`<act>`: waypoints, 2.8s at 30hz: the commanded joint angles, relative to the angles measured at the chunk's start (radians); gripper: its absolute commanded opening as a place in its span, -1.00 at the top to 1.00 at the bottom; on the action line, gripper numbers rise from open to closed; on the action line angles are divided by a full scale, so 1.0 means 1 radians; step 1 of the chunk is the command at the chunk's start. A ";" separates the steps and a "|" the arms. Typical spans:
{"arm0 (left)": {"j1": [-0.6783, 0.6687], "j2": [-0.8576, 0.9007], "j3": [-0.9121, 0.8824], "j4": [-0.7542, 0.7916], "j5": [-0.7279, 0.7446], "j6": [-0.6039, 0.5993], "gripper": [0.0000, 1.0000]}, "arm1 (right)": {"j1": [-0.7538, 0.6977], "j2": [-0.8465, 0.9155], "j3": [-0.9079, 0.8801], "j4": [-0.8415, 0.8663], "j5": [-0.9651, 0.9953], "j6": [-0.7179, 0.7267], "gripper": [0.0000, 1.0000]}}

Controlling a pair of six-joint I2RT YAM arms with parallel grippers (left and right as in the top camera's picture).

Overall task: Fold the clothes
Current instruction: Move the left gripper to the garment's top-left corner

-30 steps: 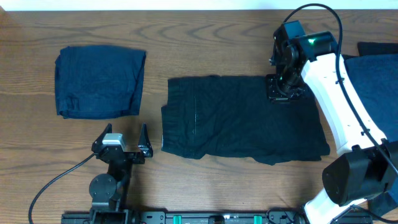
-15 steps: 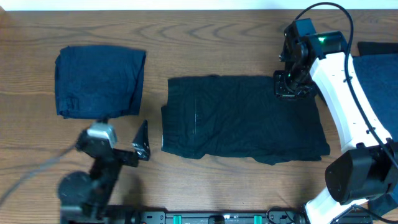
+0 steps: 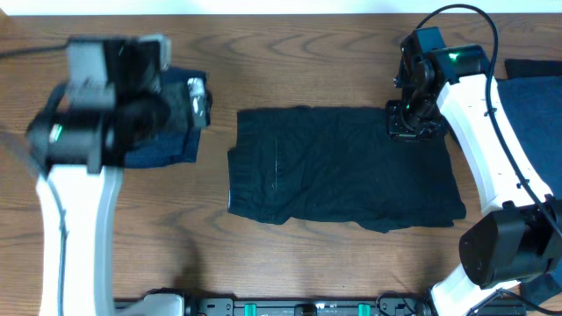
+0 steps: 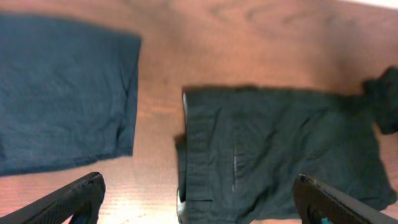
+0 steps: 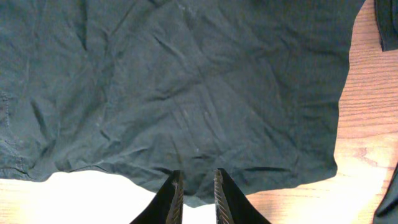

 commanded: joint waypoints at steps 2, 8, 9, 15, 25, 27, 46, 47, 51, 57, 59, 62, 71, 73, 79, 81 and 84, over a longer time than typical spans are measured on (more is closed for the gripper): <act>-0.002 0.140 0.017 -0.021 -0.005 -0.005 -0.92 | -0.006 -0.018 0.003 0.002 0.011 -0.003 0.65; -0.002 0.359 0.016 -0.114 0.006 -0.121 -0.40 | -0.006 -0.018 0.002 0.003 0.011 -0.004 0.63; -0.002 0.391 0.016 -0.119 0.023 -0.124 -0.18 | -0.006 -0.018 0.002 0.003 0.011 -0.004 0.63; -0.002 0.575 0.004 -0.118 0.189 -0.127 -0.49 | -0.006 -0.018 0.002 0.006 0.011 -0.004 0.61; -0.004 0.748 -0.008 -0.101 0.296 -0.147 -0.72 | -0.006 -0.018 -0.007 0.008 0.022 -0.003 0.60; -0.004 0.757 -0.029 -0.082 0.296 -0.166 -0.82 | -0.006 -0.018 -0.012 0.011 0.022 -0.003 0.59; -0.004 0.758 -0.173 0.075 0.409 -0.216 0.41 | -0.006 -0.017 -0.072 0.059 0.022 -0.003 0.58; -0.004 0.758 -0.164 0.075 0.425 -0.217 0.62 | -0.006 -0.017 -0.072 0.060 0.022 -0.003 0.58; -0.004 0.748 -0.120 0.075 0.436 -0.215 0.88 | -0.006 -0.017 -0.072 0.063 0.022 -0.003 0.58; -0.018 0.676 -0.042 0.112 0.403 -0.132 0.88 | -0.006 -0.017 -0.072 0.077 0.022 -0.003 0.74; -0.042 0.633 -0.033 0.139 0.350 -0.082 0.88 | -0.006 -0.017 -0.072 0.085 0.022 -0.003 0.75; -0.098 0.575 -0.033 0.153 0.211 -0.007 0.88 | -0.006 -0.017 -0.072 0.092 0.022 -0.003 0.75; -0.264 0.558 -0.058 0.056 -0.359 -0.250 0.51 | -0.006 -0.017 -0.072 0.077 0.021 -0.003 0.74; -0.259 0.563 -0.080 0.031 -0.425 -0.321 0.49 | -0.006 -0.017 -0.072 0.076 0.021 -0.003 0.74; -0.193 0.565 -0.124 0.017 -0.448 -0.366 0.11 | -0.006 -0.017 -0.072 0.069 0.022 -0.003 0.73; -0.174 0.561 -0.118 0.018 -0.447 -0.360 0.11 | -0.006 -0.017 -0.072 0.072 0.022 -0.003 0.73; -0.166 0.539 -0.073 0.023 -0.409 -0.269 0.13 | -0.006 -0.017 -0.072 0.085 0.022 -0.003 0.72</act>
